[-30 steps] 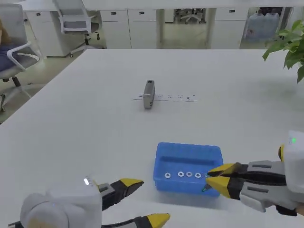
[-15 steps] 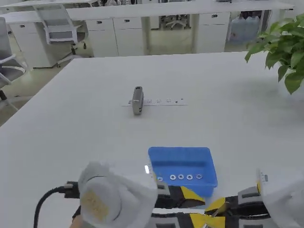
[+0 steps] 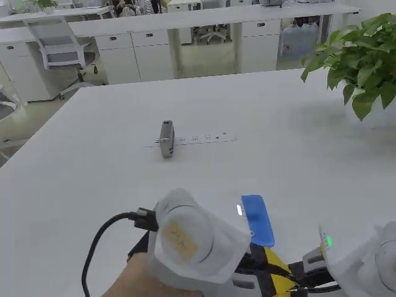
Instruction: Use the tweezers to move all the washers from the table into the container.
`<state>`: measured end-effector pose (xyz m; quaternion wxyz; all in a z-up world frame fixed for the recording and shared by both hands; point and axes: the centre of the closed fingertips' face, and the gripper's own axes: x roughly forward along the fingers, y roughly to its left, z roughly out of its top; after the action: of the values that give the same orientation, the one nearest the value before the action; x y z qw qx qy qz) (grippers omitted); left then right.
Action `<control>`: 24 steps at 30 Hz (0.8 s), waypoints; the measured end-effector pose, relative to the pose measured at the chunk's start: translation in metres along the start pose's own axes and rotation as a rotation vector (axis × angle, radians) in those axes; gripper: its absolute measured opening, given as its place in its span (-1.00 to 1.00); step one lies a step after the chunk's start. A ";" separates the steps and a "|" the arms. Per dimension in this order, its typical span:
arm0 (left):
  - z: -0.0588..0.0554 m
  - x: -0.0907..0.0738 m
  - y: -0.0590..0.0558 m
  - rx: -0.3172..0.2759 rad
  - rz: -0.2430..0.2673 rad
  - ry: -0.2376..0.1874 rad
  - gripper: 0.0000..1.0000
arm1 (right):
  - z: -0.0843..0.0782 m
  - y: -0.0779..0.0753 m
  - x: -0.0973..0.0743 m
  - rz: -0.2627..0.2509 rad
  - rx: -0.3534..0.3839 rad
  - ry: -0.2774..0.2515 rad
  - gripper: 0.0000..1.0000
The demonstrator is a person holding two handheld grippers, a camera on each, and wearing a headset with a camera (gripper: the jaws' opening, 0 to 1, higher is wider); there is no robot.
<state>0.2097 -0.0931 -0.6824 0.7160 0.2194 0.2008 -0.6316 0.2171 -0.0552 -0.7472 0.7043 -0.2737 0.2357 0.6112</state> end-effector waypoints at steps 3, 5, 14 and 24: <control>-0.002 0.000 0.005 0.009 -0.002 0.028 -1.00 | -0.003 -0.002 0.000 0.001 -0.005 0.014 -0.94; -0.005 -0.003 0.008 0.003 0.000 0.041 -1.00 | -0.005 -0.005 0.001 0.003 -0.002 0.018 -0.94; -0.054 -0.013 0.024 -0.024 0.043 0.152 -1.00 | -0.017 -0.014 0.026 0.033 -0.005 0.062 -0.92; -0.089 -0.015 0.022 -0.065 0.017 0.237 -1.00 | -0.022 -0.006 0.047 0.066 0.058 0.024 -0.85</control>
<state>0.2286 -0.0280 -0.7460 0.6993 0.2708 0.3024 -0.5884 0.2300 -0.0363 -0.7943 0.6883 -0.2527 0.2706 0.6238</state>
